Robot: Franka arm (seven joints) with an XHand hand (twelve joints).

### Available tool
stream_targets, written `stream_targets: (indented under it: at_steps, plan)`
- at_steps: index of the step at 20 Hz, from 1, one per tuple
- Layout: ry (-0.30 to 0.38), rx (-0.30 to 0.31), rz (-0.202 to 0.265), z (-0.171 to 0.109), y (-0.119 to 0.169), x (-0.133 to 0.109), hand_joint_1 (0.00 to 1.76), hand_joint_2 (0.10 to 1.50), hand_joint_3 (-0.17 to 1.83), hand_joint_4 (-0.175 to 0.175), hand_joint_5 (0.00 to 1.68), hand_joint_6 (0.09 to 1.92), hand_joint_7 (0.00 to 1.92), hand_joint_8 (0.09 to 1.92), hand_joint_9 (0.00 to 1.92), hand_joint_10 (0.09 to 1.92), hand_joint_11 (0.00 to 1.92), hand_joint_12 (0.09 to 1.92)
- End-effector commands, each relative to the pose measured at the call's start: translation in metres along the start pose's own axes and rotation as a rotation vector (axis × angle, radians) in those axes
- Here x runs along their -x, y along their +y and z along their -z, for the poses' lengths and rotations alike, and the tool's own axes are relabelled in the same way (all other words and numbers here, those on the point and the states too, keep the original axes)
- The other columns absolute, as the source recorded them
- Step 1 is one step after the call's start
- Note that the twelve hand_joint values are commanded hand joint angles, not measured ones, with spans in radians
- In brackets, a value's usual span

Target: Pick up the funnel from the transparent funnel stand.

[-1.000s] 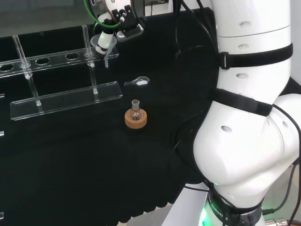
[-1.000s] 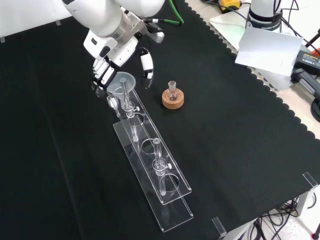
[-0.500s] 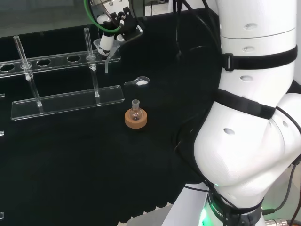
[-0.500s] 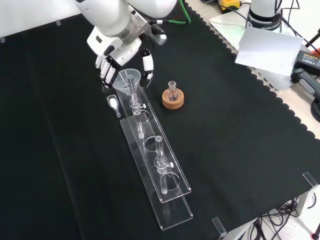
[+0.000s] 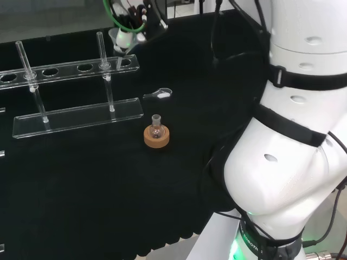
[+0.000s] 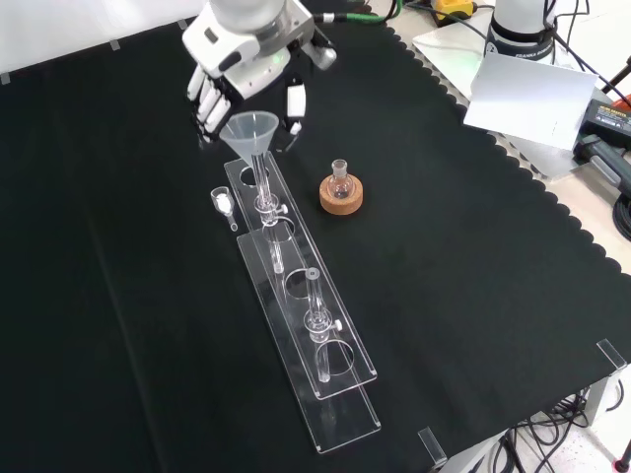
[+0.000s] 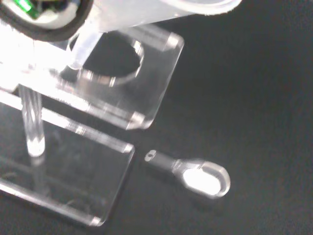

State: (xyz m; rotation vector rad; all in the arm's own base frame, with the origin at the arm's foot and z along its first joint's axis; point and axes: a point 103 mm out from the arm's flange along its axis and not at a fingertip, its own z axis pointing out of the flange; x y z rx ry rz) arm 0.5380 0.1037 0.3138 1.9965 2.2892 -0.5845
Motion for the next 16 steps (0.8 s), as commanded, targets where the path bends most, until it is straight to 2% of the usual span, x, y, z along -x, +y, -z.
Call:
stream_targets:
  at_steps: [1, 7, 16]
  plan:
    - [-0.09, 0.062, -0.032, 0.038, -0.03, 0.008, 0.86, 0.68, 0.58, -0.003, 0.78, 0.66, 0.7, 0.66, 0.94, 0.44, 0.71, 1.24]
    - [-0.13, 0.059, -0.069, 0.058, -0.064, 0.008, 0.87, 0.67, 0.59, 0.003, 0.77, 0.7, 0.71, 0.65, 0.96, 0.43, 0.72, 1.23]
    - [-0.187, 0.043, -0.12, 0.063, -0.112, -0.004, 0.87, 0.67, 0.6, 0.008, 0.78, 0.72, 0.72, 0.65, 0.97, 0.43, 0.72, 1.23]
